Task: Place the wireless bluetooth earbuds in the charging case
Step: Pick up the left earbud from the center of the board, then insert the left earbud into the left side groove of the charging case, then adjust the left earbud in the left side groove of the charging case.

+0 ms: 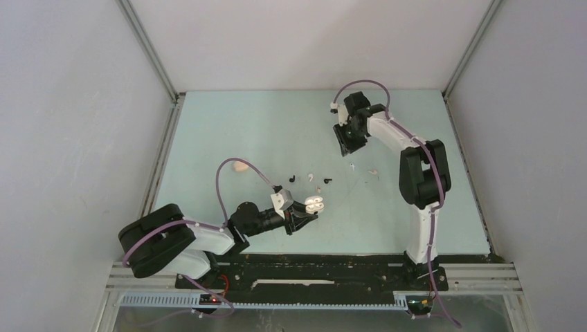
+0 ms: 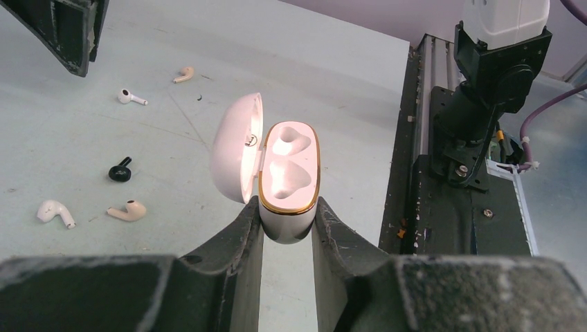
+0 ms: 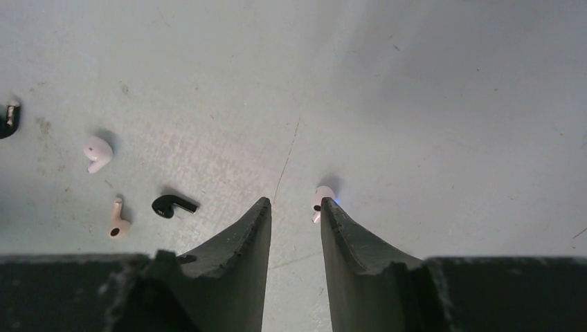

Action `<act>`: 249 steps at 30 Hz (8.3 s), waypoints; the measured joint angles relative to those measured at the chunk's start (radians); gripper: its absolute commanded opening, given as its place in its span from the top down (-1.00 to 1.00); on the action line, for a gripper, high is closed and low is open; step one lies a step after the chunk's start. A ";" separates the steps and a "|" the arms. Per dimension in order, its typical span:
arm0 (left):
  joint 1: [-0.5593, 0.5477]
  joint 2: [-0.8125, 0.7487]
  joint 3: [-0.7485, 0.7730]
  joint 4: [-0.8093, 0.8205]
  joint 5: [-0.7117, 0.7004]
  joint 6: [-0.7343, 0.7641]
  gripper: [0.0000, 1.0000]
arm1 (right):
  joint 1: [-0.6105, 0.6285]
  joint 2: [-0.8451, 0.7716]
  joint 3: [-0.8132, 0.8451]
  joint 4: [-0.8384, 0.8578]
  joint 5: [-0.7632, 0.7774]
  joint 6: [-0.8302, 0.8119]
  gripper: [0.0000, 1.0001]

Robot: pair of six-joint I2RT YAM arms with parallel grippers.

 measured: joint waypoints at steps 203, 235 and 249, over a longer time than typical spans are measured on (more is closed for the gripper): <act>-0.010 -0.286 0.398 -0.357 0.050 -0.182 1.00 | 0.350 -1.149 -0.701 0.822 -0.640 -0.081 1.00; -0.010 -0.293 0.397 -0.367 0.034 -0.137 1.00 | 0.356 -1.125 -0.542 0.573 -0.572 -0.177 -0.22; -0.035 -0.294 0.397 -0.466 0.013 -0.048 1.00 | 0.303 -0.985 -0.258 0.188 -0.608 -0.250 -0.71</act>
